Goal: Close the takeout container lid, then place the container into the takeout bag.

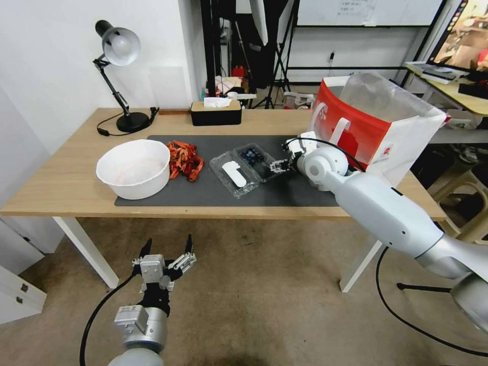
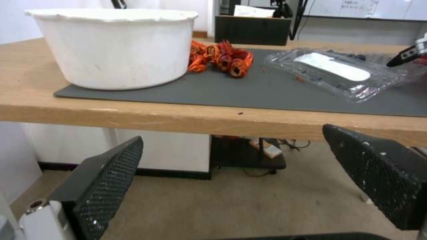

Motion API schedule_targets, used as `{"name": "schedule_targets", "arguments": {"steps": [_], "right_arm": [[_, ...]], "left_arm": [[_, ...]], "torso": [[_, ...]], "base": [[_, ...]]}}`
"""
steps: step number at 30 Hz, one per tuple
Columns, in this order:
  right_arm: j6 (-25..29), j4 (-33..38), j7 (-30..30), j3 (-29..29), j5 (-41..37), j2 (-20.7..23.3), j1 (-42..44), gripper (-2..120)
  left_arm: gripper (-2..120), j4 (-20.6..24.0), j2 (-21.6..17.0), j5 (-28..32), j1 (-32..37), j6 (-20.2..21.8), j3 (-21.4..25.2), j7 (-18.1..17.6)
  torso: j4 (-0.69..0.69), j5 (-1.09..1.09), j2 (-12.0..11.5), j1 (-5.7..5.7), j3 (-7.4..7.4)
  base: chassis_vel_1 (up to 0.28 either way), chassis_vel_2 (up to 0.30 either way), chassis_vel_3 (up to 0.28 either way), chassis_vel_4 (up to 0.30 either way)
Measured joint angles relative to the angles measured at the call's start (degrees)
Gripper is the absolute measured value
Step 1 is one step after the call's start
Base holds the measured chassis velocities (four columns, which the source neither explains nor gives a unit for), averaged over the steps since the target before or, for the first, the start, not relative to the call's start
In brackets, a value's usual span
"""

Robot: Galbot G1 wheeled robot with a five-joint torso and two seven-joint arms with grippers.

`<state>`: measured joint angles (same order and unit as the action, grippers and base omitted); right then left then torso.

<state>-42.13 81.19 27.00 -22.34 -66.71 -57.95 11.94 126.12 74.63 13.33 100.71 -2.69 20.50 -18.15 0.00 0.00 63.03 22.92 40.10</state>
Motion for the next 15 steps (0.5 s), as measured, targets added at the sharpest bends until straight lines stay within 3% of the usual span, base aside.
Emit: {"name": "schedule_targets", "arguments": {"steps": [15], "right_arm": [[0.0, -0.3, 0.3, 0.2, -0.9, 0.4, 0.6, 100]], "left_arm": [[100, -0.8, 0.0, -0.2, -0.2, -1.0, -0.2, -0.1]], "torso": [[0.00, 0.00, 0.0, 0.00, 0.00]], "base": [[0.000, 0.000, 0.000, 0.000]]}}
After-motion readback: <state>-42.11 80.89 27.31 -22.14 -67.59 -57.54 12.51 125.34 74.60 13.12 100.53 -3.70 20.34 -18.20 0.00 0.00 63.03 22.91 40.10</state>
